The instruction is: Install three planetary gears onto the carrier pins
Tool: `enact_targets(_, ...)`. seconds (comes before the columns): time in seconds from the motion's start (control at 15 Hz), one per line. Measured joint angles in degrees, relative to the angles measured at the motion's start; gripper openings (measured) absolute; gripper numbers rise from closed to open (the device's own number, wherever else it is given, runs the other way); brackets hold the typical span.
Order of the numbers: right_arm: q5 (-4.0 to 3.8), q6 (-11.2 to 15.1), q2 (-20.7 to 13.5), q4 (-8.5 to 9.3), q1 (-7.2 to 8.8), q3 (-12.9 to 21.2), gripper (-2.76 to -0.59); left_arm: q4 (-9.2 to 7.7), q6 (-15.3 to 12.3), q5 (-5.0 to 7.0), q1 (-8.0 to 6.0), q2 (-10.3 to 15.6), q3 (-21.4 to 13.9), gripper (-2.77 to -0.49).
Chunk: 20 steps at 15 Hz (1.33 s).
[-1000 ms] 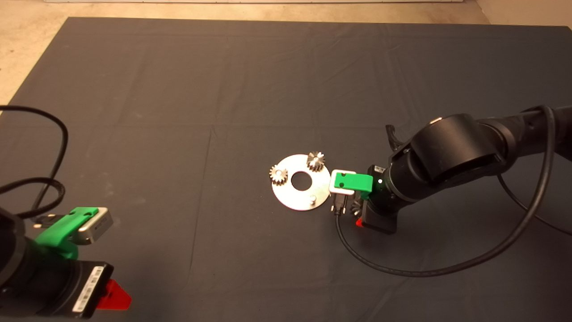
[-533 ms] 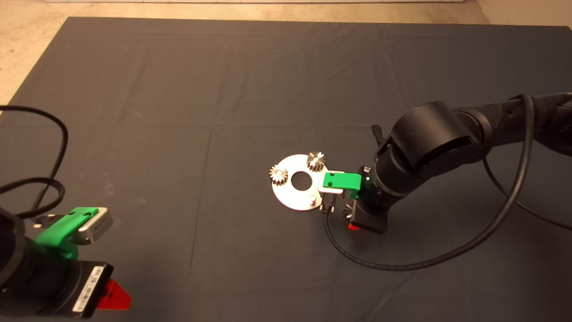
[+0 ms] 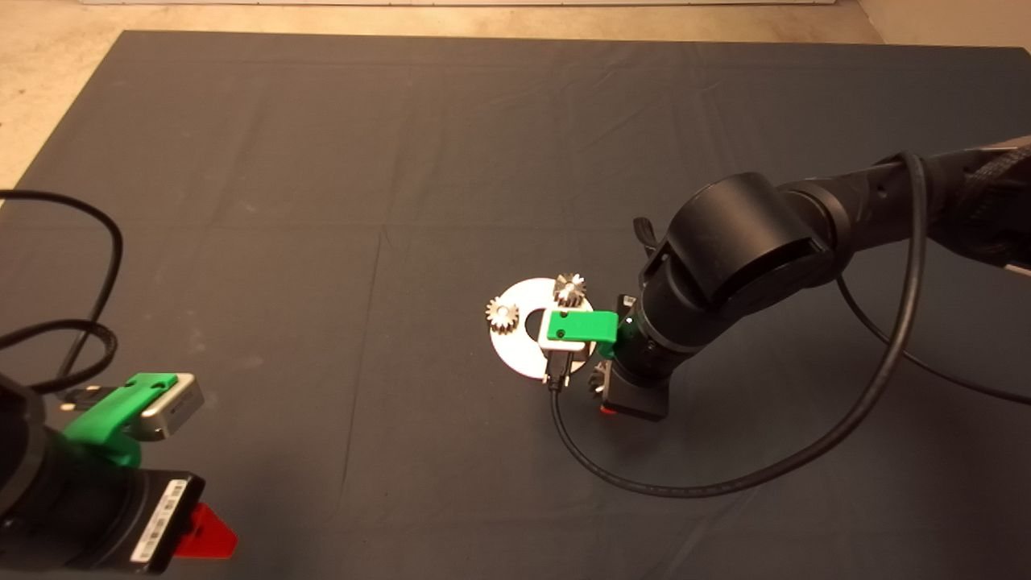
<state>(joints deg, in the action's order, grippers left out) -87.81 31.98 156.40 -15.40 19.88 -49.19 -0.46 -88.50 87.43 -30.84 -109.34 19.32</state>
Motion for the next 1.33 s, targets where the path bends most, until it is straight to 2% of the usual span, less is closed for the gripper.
enact_targets(0.27,-0.06,0.0,0.5,-0.78,0.02,-0.7,-2.29,0.0,0.0,0.0,0.0,0.0,0.0,-1.22)
enact_targets(0.47,-0.04,-0.2,1.4,-2.74,-0.01,-3.3,-2.29,0.0,0.0,0.0,0.0,0.0,0.0,-1.22)
enact_targets(0.67,-0.09,-1.6,2.0,-4.56,-0.01,-5.2,-2.28,0.0,0.0,0.0,0.0,0.0,0.0,-1.22)
enact_targets(1.0,-0.04,-3.1,2.8,-5.82,-0.03,-7.7,-2.28,0.0,0.0,0.0,0.0,0.0,0.0,-1.22)
enact_targets(1.33,-0.04,-3.6,3.5,-5.94,-0.04,-8.8,-2.29,0.0,0.0,0.0,0.0,0.0,0.0,-1.22)
